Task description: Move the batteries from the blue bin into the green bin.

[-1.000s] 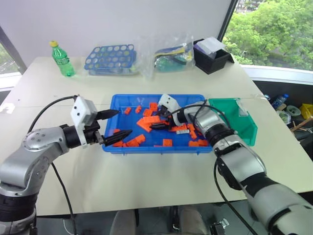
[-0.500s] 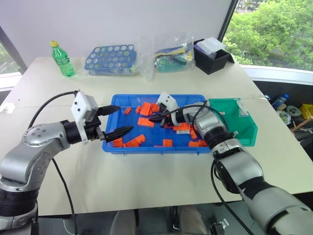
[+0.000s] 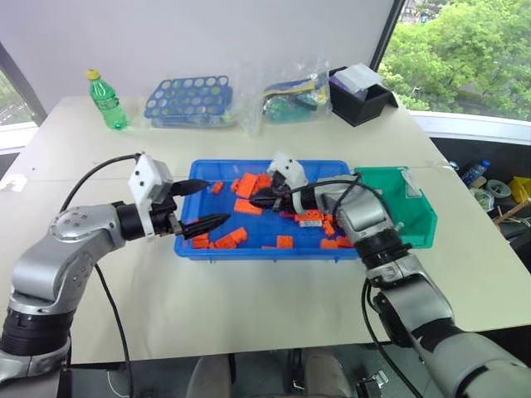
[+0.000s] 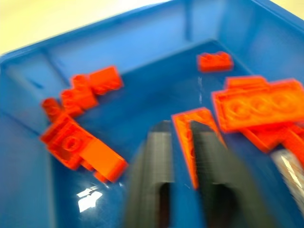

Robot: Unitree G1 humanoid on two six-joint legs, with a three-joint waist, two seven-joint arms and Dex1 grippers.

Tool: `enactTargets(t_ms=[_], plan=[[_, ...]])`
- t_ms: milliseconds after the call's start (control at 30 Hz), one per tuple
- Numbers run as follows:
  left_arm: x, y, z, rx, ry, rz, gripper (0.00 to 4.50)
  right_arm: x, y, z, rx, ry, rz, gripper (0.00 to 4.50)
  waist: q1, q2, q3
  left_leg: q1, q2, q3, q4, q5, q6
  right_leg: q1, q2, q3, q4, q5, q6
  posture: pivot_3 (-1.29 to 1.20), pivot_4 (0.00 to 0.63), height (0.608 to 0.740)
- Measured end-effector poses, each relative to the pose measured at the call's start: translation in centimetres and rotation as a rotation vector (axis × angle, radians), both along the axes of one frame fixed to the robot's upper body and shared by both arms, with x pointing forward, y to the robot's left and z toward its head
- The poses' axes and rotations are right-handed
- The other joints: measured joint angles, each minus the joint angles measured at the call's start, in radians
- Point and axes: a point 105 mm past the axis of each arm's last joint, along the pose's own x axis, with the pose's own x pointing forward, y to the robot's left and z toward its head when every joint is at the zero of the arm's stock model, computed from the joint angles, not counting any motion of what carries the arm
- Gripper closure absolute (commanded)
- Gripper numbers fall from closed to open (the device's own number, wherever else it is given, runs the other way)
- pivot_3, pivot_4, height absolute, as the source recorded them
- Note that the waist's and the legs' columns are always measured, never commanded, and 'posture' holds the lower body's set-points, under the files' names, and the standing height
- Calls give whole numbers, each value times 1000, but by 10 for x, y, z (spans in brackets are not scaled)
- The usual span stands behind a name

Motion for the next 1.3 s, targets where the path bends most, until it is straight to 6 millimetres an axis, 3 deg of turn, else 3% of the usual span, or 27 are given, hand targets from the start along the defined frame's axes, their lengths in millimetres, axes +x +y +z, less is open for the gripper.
enactTargets(t_ms=[33,267,567,733,767,800,900,967,1200,1300], plan=[[0,0,1,0,-4,-3,0,4,-6,-1,-16,-9,-24,1630,-1,0,0,0,0,0,0,0,0,0,0,0,0,0,0,0,150,723],[1,-3,4,-6,-22,-19,0,31,-43,-21,-120,10,-160,1630,-5,0,0,0,0,0,0,0,0,0,0,0,0,1,2,0,150,723],[1,-2,3,-7,-21,-8,0,47,-28,-28,-133,37,-198,1630,-4,0,0,0,0,0,0,0,0,0,1,1,1,2,2,0,150,723],[0,0,1,-7,-19,11,0,48,-28,-31,-171,35,-184,1630,-5,0,0,0,0,-2,0,0,0,1,10,15,0,2,1,0,150,723],[-1,1,0,-7,-17,16,0,47,-27,-32,-181,33,-173,2149,-6,0,0,0,0,-3,0,0,0,1,11,16,0,2,1,0,150,723],[0,1,-1,-8,-16,21,0,47,-25,-33,-188,32,-163,2384,-6,0,0,0,0,-3,0,0,0,1,11,16,0,2,1,0,150,723],[-1,2,1,-9,-26,34,0,44,-20,-36,-198,38,-133,3874,-6,0,0,1,0,-4,0,0,0,1,12,16,0,1,-1,0,150,723],[-2,1,2,-7,-32,30,0,42,-17,-36,-194,40,-116,4436,-6,0,0,1,0,-4,0,0,0,1,12,17,0,1,-1,0,150,723],[-3,-1,3,-10,-34,22,0,38,-11,-31,-152,41,-101,4434,-5,0,0,1,0,-4,0,0,0,1,12,17,1,1,-1,0,150,723],[-1,-4,3,-33,-29,10,0,32,-23,-2,-14,-5,-167,4434,6,1,0,-1,-1,-7,0,0,0,2,13,18,1,2,1,0,150,723]])
